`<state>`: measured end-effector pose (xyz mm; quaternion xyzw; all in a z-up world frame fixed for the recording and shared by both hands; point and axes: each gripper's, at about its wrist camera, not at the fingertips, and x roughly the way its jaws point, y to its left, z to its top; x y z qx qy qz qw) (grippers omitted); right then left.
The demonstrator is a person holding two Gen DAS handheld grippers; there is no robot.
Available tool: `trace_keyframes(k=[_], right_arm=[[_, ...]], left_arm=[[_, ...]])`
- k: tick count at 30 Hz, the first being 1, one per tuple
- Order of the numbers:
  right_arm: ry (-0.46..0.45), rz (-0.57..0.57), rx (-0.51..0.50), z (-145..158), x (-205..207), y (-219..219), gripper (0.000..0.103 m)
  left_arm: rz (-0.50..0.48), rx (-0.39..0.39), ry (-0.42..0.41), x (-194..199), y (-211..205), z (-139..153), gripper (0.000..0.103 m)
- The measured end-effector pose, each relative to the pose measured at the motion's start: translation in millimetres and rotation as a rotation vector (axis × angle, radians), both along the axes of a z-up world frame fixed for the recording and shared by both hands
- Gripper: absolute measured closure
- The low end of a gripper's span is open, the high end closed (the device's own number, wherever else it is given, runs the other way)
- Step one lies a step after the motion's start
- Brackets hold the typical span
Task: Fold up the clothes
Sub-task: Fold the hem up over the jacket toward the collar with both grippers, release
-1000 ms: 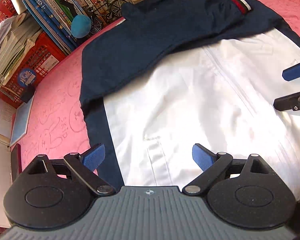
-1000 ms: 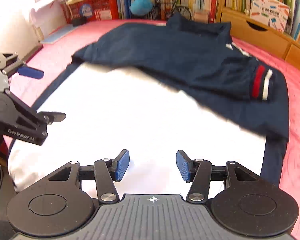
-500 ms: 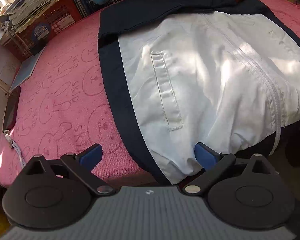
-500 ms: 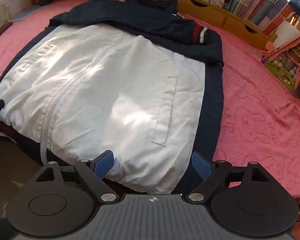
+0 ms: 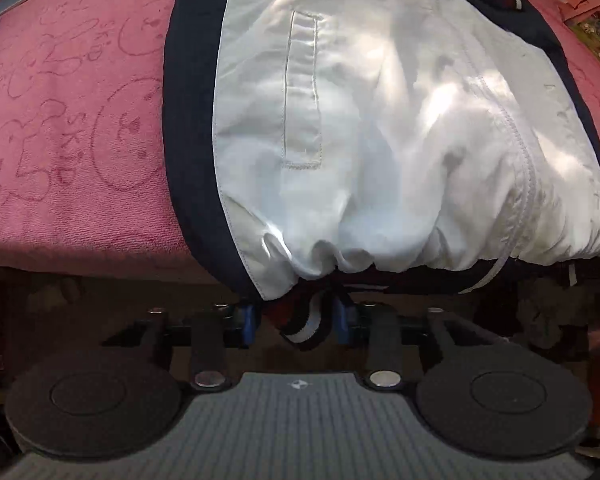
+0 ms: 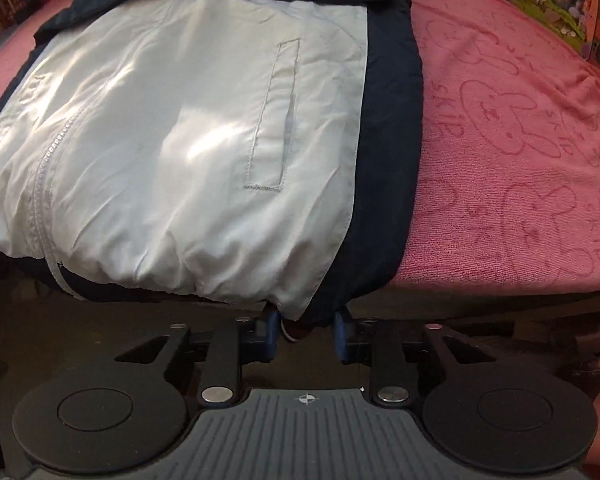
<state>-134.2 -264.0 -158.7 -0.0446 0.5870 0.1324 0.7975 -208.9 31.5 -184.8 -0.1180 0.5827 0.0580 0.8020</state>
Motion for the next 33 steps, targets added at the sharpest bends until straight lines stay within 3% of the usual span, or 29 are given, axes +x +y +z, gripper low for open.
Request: trace_keyframes(k=[3,5,8,10,11,12,13,14,15,17,19,24,26,31,33], right_arm=[[-0.059,0.021,0.110,51,1,-6,0.084],[-0.103,-0.003,0.213,82,22,-4,0.085],[-0.188,-0.063,0.354,110,84,7,0.085],[-0.233,-0.144,0.401,113,139,14,0.083],[-0.236,-0.203,0.398,109,165,17,0.077],[-0.227,-0.251,0.376,106,186,20,0.065],[-0.225,-0.271,0.356,106,199,24,0.061],[-0.251,-0.261,0.344,108,201,28,0.051],[-0.283,-0.244,0.333,111,201,33,0.033],[-0.361,-0.165,0.290,111,185,38,0.009],[-0.397,-0.044,0.211,103,163,46,0.008],[-0.387,0.123,0.055,71,142,74,0.008],[-0.382,0.187,-0.007,58,134,85,0.008],[-0.366,0.346,-0.160,27,114,113,0.008],[-0.361,0.355,-0.148,22,112,120,0.012]], left_arm=[[0.001,-0.034,-0.118,-11,0,50,0.081],[0.035,-0.037,-0.199,14,13,74,0.081],[0.087,-0.041,-0.322,51,32,110,0.080],[0.166,0.014,-0.349,94,54,115,0.076],[0.205,0.047,-0.343,113,63,117,0.076],[0.221,0.074,-0.341,122,68,120,0.075],[0.237,0.101,-0.339,131,72,123,0.074],[0.252,0.128,-0.336,140,76,125,0.068],[0.240,0.148,-0.357,139,76,130,0.055],[0.201,0.210,-0.376,130,70,131,0.035],[0.139,0.276,-0.337,125,59,122,0.031],[0.031,0.404,-0.221,114,35,92,0.030],[-0.001,0.434,-0.200,110,30,83,0.024],[-0.073,0.417,-0.193,115,32,67,0.017],[-0.102,0.400,-0.183,122,34,57,0.017]])
